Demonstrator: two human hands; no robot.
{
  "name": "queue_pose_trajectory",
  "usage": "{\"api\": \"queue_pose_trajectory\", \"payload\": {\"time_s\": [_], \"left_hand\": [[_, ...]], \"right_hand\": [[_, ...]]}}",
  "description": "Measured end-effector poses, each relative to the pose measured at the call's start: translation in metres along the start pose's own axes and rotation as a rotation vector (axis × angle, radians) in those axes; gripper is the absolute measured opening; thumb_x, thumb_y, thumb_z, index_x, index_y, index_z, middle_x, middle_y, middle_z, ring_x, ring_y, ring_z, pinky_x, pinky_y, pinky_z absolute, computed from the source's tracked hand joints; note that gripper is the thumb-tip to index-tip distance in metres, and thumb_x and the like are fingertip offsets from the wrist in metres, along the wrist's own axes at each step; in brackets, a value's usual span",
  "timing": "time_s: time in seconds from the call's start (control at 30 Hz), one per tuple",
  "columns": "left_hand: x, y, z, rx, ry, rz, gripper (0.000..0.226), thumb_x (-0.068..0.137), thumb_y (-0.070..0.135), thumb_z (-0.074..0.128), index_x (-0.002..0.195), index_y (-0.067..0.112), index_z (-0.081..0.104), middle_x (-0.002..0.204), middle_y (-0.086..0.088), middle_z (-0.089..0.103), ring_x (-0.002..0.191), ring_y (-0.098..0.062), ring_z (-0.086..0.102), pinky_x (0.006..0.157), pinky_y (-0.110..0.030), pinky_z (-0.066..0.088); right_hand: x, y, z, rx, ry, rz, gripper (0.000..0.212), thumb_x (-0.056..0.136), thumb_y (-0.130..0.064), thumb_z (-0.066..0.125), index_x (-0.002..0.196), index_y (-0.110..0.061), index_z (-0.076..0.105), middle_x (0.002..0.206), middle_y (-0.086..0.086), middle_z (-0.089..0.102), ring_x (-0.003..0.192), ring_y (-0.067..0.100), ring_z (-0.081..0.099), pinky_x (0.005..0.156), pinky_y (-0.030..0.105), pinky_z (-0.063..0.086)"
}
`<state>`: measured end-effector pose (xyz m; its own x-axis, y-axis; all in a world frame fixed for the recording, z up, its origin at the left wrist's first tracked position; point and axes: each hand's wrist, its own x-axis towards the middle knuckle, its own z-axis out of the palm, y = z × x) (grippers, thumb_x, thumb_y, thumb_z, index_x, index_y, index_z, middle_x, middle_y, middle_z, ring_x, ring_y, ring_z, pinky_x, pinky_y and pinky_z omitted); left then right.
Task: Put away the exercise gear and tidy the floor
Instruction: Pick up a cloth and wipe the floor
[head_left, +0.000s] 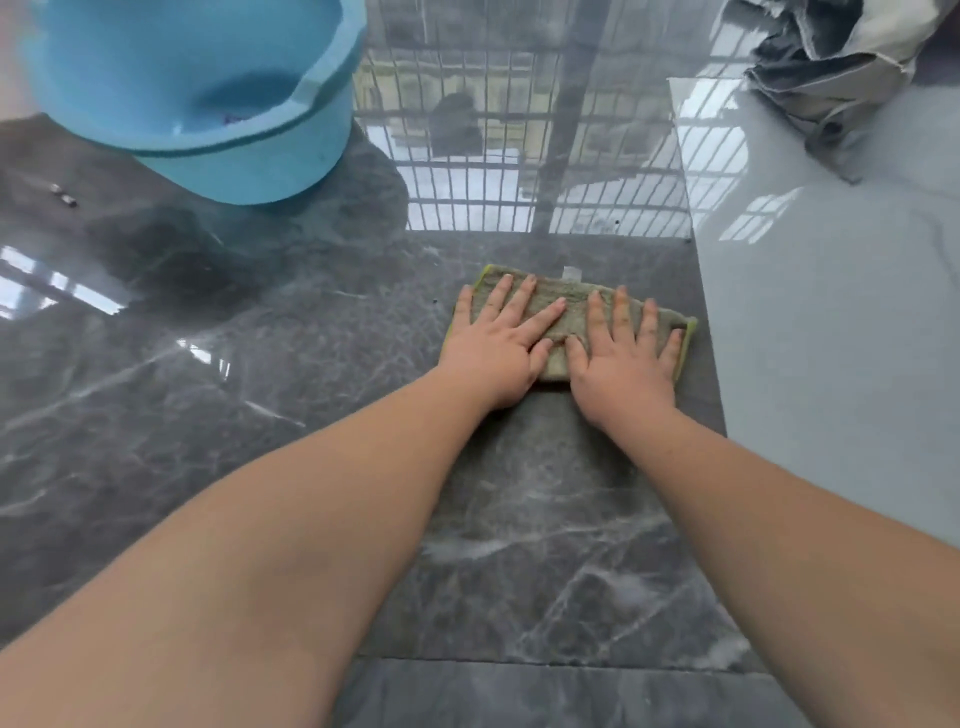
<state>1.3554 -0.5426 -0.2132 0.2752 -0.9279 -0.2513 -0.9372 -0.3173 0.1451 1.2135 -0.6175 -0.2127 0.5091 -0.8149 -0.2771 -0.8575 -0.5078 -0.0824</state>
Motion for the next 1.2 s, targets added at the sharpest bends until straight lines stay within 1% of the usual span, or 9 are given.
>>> {"api": "queue_pose_trajectory", "payload": {"time_s": [0.13,0.3,0.43,0.57,0.63,0.87,1.03,1.13,1.2], "left_hand": [[-0.048,-0.06,0.003,0.034,-0.018,-0.125,0.056,0.102,0.047,0.016,0.153,0.043,-0.007,0.165,0.003,-0.013,0.151,-0.021,-0.014,0.119,-0.054,-0.009],[-0.161,-0.163,0.014,0.031,-0.019,-0.333,0.058,0.102,0.046,0.018,0.153,0.041,-0.009,0.165,0.0,-0.013,0.151,-0.024,-0.011,0.121,-0.05,-0.005],[-0.243,-0.174,0.029,-0.08,-0.058,-0.516,0.058,0.102,0.044,0.017,0.148,0.042,-0.017,0.163,0.0,-0.018,0.15,-0.023,-0.015,0.121,-0.049,-0.006],[-0.283,-0.139,0.046,-0.113,-0.032,-0.591,0.058,0.089,0.052,-0.003,0.143,0.045,-0.025,0.164,-0.002,-0.018,0.15,-0.026,-0.016,0.121,-0.051,-0.006],[-0.289,-0.122,0.051,-0.132,-0.035,-0.616,0.061,0.086,0.054,-0.006,0.144,0.045,-0.024,0.164,-0.003,-0.018,0.15,-0.027,-0.016,0.12,-0.052,-0.008],[-0.268,-0.057,0.051,-0.144,-0.042,-0.547,0.064,0.089,0.055,0.001,0.149,0.044,-0.018,0.163,-0.005,-0.02,0.149,-0.03,-0.018,0.117,-0.058,-0.012],[-0.233,-0.002,0.05,-0.134,-0.035,-0.379,0.064,0.095,0.057,0.009,0.152,0.041,-0.012,0.163,-0.006,-0.021,0.148,-0.03,-0.022,0.115,-0.061,-0.013],[-0.223,0.015,0.053,-0.121,-0.051,-0.334,0.065,0.097,0.059,0.015,0.152,0.041,-0.014,0.161,-0.004,-0.026,0.147,-0.03,-0.026,0.114,-0.061,-0.014],[-0.226,0.008,0.056,-0.093,-0.034,-0.321,0.065,0.095,0.061,0.01,0.151,0.044,-0.017,0.161,-0.002,-0.024,0.148,-0.028,-0.024,0.116,-0.059,-0.012]], "right_hand": [[-0.02,-0.076,0.009,-0.018,-0.037,-0.155,0.065,0.099,-0.053,0.013,0.155,-0.031,-0.01,0.164,-0.002,-0.016,0.149,0.03,-0.019,0.116,0.06,-0.011],[-0.083,-0.196,0.032,0.016,-0.076,-0.424,0.064,0.099,-0.054,0.017,0.155,-0.034,-0.005,0.165,-0.001,-0.011,0.148,0.033,-0.018,0.114,0.06,-0.016],[-0.136,-0.239,0.052,-0.023,-0.081,-0.537,0.063,0.099,-0.051,0.021,0.156,-0.034,0.002,0.165,0.002,-0.005,0.149,0.036,-0.014,0.114,0.061,-0.016],[-0.163,-0.22,0.063,-0.027,-0.059,-0.621,0.061,0.099,-0.05,0.024,0.156,-0.033,0.009,0.165,0.001,0.001,0.151,0.032,-0.006,0.118,0.057,-0.009],[-0.175,-0.202,0.065,-0.016,-0.058,-0.638,0.061,0.099,-0.047,0.028,0.156,-0.031,0.013,0.165,0.001,0.007,0.151,0.031,-0.001,0.12,0.056,-0.004],[-0.181,-0.13,0.061,-0.046,-0.052,-0.577,0.062,0.099,-0.043,0.029,0.157,-0.029,0.012,0.165,0.001,0.01,0.152,0.027,0.001,0.121,0.055,0.004],[-0.173,-0.058,0.054,-0.104,0.004,-0.46,0.062,0.097,-0.042,0.028,0.156,-0.028,0.017,0.163,0.005,0.019,0.151,0.03,0.008,0.12,0.055,0.01],[-0.176,-0.03,0.049,-0.102,-0.006,-0.412,0.06,0.099,-0.049,0.018,0.156,-0.031,0.013,0.164,0.006,0.016,0.151,0.029,0.006,0.121,0.053,0.009],[-0.178,-0.029,0.049,-0.08,-0.017,-0.399,0.062,0.099,-0.053,0.012,0.157,-0.031,0.01,0.164,0.007,0.009,0.152,0.029,0.001,0.121,0.053,0.006]]}}
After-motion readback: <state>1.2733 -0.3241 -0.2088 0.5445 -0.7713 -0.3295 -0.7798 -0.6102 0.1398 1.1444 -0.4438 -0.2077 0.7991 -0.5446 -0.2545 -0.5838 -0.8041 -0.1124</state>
